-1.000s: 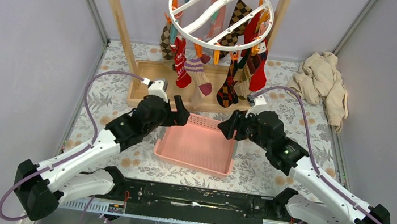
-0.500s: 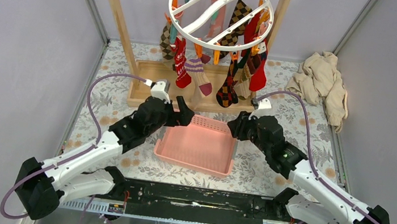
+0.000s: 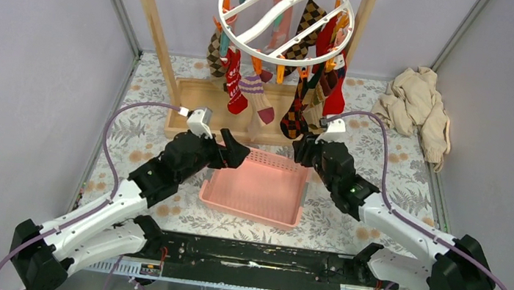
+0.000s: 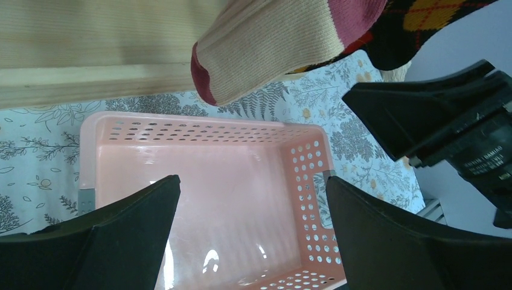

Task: Remove the socks clipped to the hanger
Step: Remove the sock from the hanger.

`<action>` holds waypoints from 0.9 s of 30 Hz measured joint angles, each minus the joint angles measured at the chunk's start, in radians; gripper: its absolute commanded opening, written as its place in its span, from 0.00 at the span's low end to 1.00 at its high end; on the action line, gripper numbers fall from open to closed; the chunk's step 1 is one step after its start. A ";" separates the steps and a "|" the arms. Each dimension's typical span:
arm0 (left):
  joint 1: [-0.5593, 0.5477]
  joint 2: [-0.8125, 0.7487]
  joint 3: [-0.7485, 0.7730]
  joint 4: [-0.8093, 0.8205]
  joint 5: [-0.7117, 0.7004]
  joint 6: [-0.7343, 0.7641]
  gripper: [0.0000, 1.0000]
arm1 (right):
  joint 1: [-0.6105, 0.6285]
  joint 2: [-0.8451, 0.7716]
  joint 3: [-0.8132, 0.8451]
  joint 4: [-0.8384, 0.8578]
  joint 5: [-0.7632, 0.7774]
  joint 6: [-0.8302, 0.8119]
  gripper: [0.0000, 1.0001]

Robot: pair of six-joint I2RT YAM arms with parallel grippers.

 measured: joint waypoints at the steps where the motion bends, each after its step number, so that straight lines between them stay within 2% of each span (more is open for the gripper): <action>1: 0.000 -0.008 -0.004 0.002 0.004 -0.001 0.98 | 0.000 0.013 0.000 0.024 0.014 -0.004 0.51; 10: -0.001 -0.022 -0.032 0.022 0.056 -0.006 0.99 | -0.002 0.139 -0.034 0.238 0.050 -0.019 0.51; 17: -0.007 -0.026 -0.084 0.121 0.117 -0.046 0.99 | -0.035 0.184 -0.079 0.375 0.045 -0.013 0.56; 27: -0.068 0.006 -0.118 0.232 0.153 -0.076 0.99 | -0.121 0.250 -0.079 0.514 -0.097 0.034 0.55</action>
